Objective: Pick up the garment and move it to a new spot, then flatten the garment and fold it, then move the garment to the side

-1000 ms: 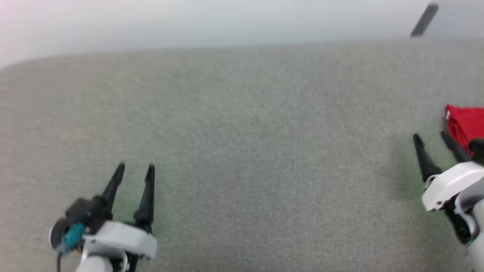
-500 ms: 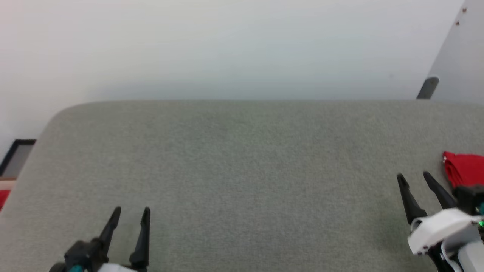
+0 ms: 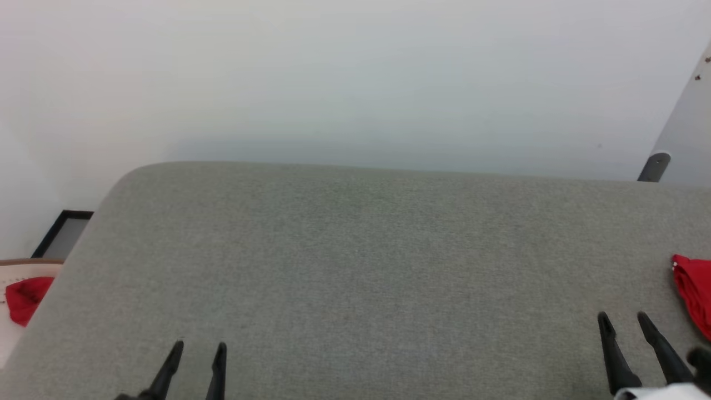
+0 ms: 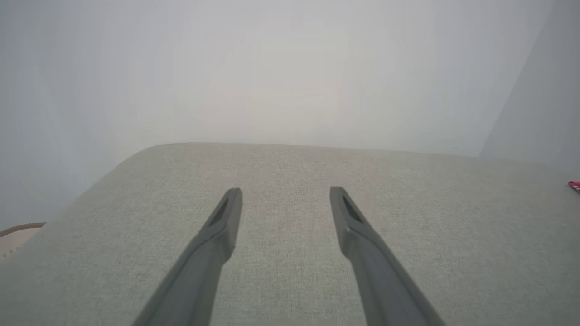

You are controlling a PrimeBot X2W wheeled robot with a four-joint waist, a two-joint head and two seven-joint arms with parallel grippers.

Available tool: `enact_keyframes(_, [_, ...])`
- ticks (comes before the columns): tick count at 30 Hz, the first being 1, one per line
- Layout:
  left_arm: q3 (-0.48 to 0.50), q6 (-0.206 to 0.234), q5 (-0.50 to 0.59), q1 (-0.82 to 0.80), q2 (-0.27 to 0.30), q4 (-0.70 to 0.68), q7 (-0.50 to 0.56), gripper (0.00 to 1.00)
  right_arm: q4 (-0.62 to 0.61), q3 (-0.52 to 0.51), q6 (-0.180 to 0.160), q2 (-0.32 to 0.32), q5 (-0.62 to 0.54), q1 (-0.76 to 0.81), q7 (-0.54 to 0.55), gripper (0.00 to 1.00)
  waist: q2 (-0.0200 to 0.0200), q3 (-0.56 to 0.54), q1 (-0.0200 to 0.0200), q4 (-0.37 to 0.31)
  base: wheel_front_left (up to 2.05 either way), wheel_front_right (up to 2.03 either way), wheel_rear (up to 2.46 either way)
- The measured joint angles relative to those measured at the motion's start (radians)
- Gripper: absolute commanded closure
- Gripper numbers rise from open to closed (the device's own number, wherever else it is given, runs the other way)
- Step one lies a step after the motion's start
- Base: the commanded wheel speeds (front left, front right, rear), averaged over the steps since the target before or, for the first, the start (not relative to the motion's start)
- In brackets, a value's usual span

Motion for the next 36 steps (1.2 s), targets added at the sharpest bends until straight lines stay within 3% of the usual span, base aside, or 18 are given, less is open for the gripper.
enact_keyframes(8, [0.012, 0.000, -0.009, 0.055, 0.011, -0.033, 0.000, 0.00, -0.188, -0.109, 0.000, 0.064, -0.067, 0.154, 0.059, 0.00, 0.0000, 0.000, 0.0000, 0.012, 0.00, 0.00, 0.00])
enact_keyframes(14, [0.011, 0.000, -0.009, 0.067, 0.004, -0.040, 0.000, 0.00, -0.274, -0.136, 0.000, 0.094, -0.087, 0.201, 0.104, 0.00, 0.0000, 0.000, 0.0000, 0.010, 0.00, 0.00, 0.00])
enact_keyframes(35, [0.016, 0.000, 0.004, 0.066, -0.006, -0.055, 0.000, 0.00, -0.332, -0.137, 0.000, 0.123, -0.105, 0.219, 0.133, 0.00, 0.0000, 0.004, 0.0000, 0.008, 0.00, 0.00, 0.00])
enact_keyframes(36, [0.018, 0.001, 0.004, 0.066, -0.008, -0.056, 0.000, 1.00, -0.332, -0.137, 0.000, 0.124, -0.107, 0.220, 0.133, 1.00, 0.0000, 0.005, 0.0000, 0.008, 0.00, 0.00, 0.00])
